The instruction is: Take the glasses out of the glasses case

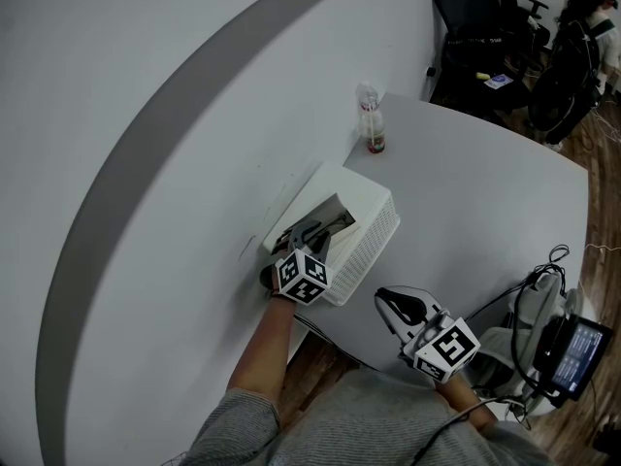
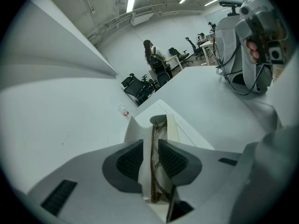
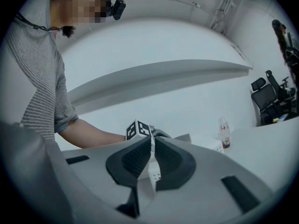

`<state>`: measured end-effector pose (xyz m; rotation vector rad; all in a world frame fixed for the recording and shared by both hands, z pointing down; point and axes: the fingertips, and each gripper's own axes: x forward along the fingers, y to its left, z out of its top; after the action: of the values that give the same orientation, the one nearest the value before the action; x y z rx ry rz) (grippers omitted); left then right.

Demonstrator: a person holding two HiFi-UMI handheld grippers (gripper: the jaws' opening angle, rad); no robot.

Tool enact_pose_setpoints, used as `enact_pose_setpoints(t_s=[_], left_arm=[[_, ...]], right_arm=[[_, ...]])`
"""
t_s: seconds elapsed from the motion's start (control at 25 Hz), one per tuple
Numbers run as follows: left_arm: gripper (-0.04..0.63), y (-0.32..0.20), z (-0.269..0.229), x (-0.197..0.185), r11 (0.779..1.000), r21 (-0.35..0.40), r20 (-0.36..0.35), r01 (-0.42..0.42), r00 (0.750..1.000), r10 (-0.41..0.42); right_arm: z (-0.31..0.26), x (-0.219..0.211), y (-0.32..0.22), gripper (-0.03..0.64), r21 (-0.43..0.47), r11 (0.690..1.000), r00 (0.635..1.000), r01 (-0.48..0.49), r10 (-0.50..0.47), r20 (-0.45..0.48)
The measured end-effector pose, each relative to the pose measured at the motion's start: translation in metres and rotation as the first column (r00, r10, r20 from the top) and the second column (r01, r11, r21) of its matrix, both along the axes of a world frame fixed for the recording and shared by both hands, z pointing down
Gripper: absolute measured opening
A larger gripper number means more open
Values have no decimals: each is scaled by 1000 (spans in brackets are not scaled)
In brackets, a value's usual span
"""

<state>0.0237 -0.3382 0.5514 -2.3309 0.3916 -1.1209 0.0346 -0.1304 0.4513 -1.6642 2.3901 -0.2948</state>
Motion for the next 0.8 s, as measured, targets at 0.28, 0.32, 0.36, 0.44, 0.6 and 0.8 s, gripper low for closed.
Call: enact_pose_setpoints(t_s=[0.28,0.32,0.36,0.44,0.6,0.8], left_arm=[[107,-5,6,0,997,-77,63,14,998,-9],[107,-5,6,0,996,-83,71,15,997,-9],[107,-6,7,0,996,-87,79,15,997,-9],[107,-7,8,1,995,-95,100,17,995,-7],[107,-8,11,0,994,-113,151,12,989,6],[106,-9,17,-1,994,-105,217,-4,976,27]], right_arm=[[0,1,0,17,0,1000,1000,-2,2,1],[0,1,0,17,2,1000,1000,-2,2,1],[0,1,0,17,3,1000,1000,-3,3,2],[-1,2,0,17,4,1000,1000,-5,5,2],[-1,2,-2,17,4,1000,1000,-8,8,4],[1,3,-3,17,0,1000,1000,-12,12,6]])
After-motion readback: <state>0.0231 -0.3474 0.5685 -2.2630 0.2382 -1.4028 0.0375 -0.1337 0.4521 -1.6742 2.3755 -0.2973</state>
